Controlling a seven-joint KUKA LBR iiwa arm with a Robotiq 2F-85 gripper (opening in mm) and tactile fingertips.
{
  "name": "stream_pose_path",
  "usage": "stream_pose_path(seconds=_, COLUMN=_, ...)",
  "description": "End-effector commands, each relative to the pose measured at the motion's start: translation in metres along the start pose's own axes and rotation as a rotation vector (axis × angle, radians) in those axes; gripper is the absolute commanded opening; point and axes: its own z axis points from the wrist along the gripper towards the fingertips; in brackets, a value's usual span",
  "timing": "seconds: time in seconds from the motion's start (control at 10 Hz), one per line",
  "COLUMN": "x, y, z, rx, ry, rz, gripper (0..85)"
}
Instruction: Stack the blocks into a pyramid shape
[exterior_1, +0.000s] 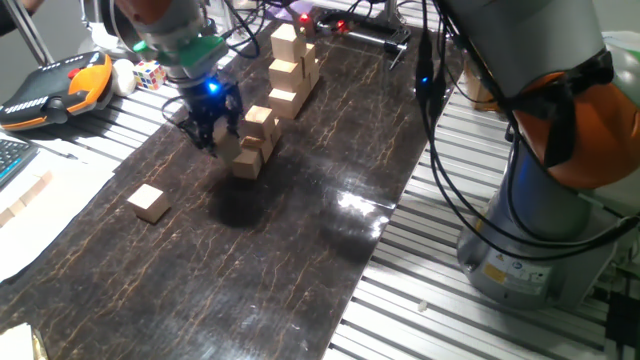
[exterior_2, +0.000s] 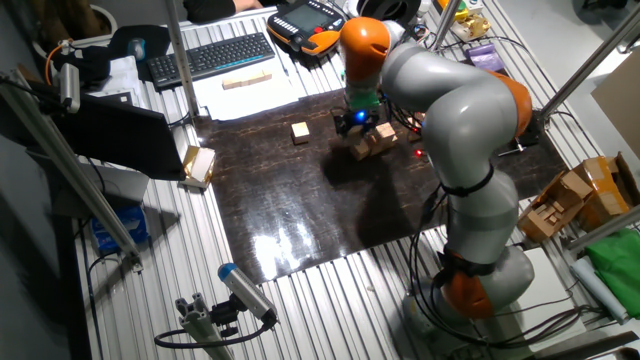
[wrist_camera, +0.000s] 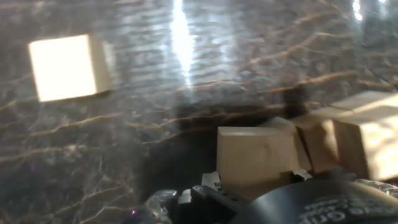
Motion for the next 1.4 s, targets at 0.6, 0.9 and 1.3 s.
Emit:
stream_pose_path(seconds=0.6, x=0.009, y=-0.014, z=0.006, rx=-0.062, ry=-0.005, rz=0.905, gripper=8.7)
stream_pose_path(seconds=0.9, x=0.011, y=-0.018, z=0.009, rx=-0.059, ry=-0.003, rz=1.008, gripper=9.0)
stream_pose_path(seconds=1.3, x=0.011, y=-0.024, z=0.015, rx=-0.044, ry=0.023, rz=1.105, gripper=11.7)
